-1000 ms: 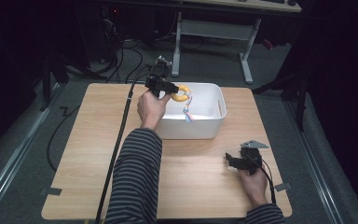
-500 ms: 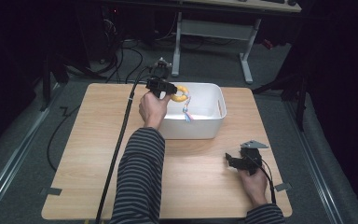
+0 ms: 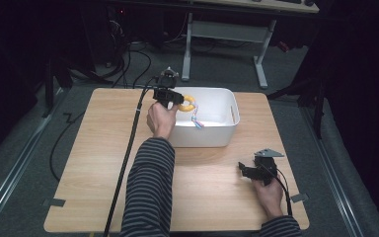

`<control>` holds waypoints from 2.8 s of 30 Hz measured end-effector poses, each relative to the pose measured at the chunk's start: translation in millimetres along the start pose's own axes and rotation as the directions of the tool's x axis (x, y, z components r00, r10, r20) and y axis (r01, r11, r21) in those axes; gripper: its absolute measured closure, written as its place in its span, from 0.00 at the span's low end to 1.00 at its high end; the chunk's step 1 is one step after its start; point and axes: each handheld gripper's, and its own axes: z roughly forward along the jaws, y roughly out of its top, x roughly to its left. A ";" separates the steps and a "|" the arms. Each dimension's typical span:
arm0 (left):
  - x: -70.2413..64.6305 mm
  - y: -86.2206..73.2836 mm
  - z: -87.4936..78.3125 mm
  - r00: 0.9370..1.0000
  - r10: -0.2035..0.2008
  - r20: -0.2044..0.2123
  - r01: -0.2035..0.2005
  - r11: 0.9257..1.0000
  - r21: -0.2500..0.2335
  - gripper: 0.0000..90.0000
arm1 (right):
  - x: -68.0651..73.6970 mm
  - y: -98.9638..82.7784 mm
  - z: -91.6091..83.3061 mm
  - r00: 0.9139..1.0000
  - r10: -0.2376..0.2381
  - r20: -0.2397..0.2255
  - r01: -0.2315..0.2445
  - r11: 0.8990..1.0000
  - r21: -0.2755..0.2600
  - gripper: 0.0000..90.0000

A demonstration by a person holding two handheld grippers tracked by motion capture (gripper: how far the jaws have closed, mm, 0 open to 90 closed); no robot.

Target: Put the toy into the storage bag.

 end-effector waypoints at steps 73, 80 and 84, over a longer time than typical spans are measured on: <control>9.5 -33.3 -52.8 0.990 0.133 0.052 -0.131 0.990 -0.057 0.51 | 0.3 0.1 0.1 1.000 0.000 0.000 0.000 1.000 0.000 0.26; 23.5 -42.8 -76.1 0.991 0.127 0.048 -0.121 0.987 -0.109 0.46 | 0.3 0.1 0.1 1.000 0.000 0.000 0.000 1.000 0.000 0.26; 30.2 -47.4 -88.7 0.990 0.141 0.019 -0.137 0.983 -0.126 0.45 | 0.3 0.1 0.1 1.000 0.000 0.000 0.000 1.000 0.000 0.26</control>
